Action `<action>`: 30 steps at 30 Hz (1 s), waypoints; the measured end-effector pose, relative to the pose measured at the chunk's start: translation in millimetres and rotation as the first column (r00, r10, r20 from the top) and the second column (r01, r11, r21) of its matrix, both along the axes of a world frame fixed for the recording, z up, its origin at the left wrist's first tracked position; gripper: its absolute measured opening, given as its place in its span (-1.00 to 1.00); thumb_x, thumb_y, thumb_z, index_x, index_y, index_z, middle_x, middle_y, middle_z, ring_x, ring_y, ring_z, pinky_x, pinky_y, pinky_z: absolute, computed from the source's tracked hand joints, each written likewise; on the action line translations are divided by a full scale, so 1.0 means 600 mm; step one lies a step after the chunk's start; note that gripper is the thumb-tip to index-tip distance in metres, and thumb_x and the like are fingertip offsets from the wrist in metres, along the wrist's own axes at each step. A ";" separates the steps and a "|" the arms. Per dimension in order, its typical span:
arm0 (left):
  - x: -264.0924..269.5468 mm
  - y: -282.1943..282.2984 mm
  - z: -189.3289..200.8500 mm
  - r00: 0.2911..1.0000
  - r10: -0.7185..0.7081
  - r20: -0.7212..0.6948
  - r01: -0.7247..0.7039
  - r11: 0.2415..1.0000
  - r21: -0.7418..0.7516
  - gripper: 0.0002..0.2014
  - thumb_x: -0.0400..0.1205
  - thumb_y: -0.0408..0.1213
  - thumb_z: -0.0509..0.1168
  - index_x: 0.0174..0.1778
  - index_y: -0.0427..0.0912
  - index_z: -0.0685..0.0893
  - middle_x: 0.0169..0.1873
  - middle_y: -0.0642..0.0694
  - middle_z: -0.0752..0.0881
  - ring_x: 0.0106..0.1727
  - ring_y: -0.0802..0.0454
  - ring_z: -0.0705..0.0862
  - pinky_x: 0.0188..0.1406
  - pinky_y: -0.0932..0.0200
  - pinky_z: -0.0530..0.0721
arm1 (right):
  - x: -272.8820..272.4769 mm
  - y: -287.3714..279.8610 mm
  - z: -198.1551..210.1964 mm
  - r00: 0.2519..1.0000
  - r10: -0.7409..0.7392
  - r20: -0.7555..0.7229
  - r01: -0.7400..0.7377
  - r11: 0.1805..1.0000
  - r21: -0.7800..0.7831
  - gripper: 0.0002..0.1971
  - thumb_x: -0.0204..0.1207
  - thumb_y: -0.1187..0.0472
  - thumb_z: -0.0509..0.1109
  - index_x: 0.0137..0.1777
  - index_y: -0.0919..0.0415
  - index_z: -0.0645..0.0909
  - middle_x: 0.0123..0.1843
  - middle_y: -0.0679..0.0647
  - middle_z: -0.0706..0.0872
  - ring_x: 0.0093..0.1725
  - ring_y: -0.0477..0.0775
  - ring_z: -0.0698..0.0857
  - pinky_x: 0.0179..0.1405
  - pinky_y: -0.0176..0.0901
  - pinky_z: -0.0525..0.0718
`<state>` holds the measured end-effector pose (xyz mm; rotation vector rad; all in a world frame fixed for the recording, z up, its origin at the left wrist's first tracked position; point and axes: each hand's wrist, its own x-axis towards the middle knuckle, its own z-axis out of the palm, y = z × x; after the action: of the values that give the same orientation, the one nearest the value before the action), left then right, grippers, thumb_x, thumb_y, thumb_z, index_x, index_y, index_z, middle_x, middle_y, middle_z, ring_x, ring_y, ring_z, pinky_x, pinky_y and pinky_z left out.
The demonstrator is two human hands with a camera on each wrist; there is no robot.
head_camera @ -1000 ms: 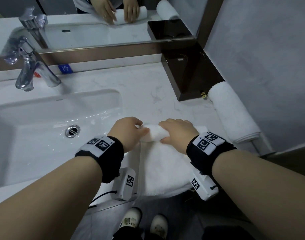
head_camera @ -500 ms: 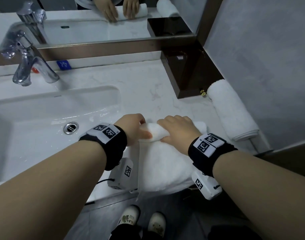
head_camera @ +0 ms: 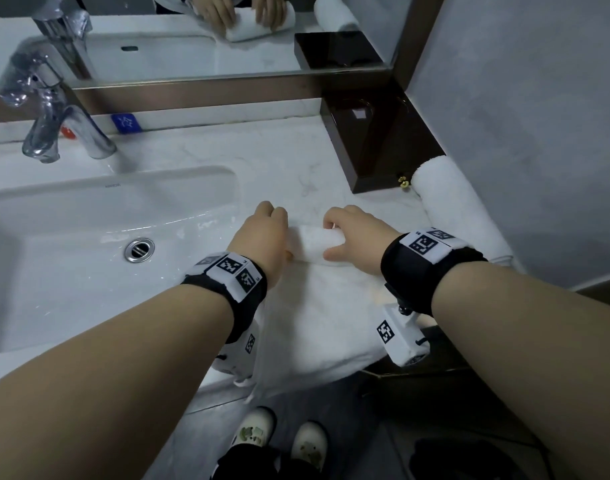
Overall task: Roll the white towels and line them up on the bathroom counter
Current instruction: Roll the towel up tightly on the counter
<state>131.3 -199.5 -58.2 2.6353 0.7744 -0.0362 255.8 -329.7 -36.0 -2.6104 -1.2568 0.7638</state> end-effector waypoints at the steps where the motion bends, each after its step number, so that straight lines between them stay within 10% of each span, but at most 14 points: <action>1: -0.003 0.000 -0.002 1.000 0.004 0.013 -0.004 1.000 -0.008 -0.71 0.52 -0.33 0.43 0.07 -0.23 0.50 0.10 -0.15 0.46 -0.16 -0.16 0.56 -0.16 -0.01 0.61 | -0.001 0.002 -0.002 1.000 0.012 0.005 -0.012 1.000 0.001 -0.62 0.49 0.04 0.45 0.24 0.04 0.43 0.26 0.07 0.47 0.09 0.22 0.56 0.10 0.08 0.60; 9: -0.035 0.028 0.004 0.990 0.112 0.082 -0.087 0.961 -0.262 -0.62 0.50 -0.29 0.45 0.19 -0.09 0.53 0.15 -0.07 0.56 -0.03 -0.06 0.69 -0.02 0.11 0.61 | -0.018 0.001 -0.037 0.979 0.119 0.167 -0.121 0.993 0.000 -0.63 0.51 0.12 0.42 0.15 0.02 0.28 0.07 0.05 0.45 -0.06 0.24 0.54 -0.03 0.08 0.51; 17: -0.105 0.007 -0.013 0.966 0.203 -0.160 -0.247 0.906 -0.343 -0.79 0.46 -0.11 0.49 -0.43 -0.11 0.72 -0.46 -0.01 0.78 -0.39 0.05 0.69 -0.43 0.26 0.52 | -0.012 0.006 -0.060 0.964 0.147 0.223 -0.145 0.989 -0.023 -0.51 0.50 0.09 0.42 -0.08 -0.11 0.03 -0.10 -0.03 0.47 -0.07 0.16 0.48 -0.03 0.10 0.46; 21: -0.099 -0.015 -0.013 0.955 0.170 -0.245 -0.251 0.901 -0.354 -0.71 0.38 -0.04 0.54 -0.40 -0.23 0.79 -0.47 -0.09 0.80 -0.39 0.01 0.73 -0.32 0.15 0.69 | -0.014 0.008 -0.067 0.961 0.121 0.250 -0.121 0.993 -0.013 -0.50 0.48 0.10 0.45 -0.07 -0.10 0.05 -0.12 -0.03 0.46 -0.11 0.15 0.46 -0.07 0.08 0.43; 30: -0.090 -0.060 -0.013 0.926 0.211 -0.314 -0.307 0.903 -0.299 -0.77 0.41 -0.27 0.41 -0.49 -0.25 0.55 -0.55 -0.11 0.50 -0.51 -0.07 0.46 -0.55 0.23 0.38 | -0.025 0.000 -0.086 0.923 0.084 0.375 -0.109 0.993 0.047 -0.58 0.46 0.14 0.44 0.09 -0.01 0.20 -0.12 -0.04 0.44 -0.14 0.13 0.41 -0.14 0.03 0.35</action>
<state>77.1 -235.5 -66.3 2.1992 1.1006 -0.4333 240.9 -329.6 -87.5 -2.7399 -1.4850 0.2305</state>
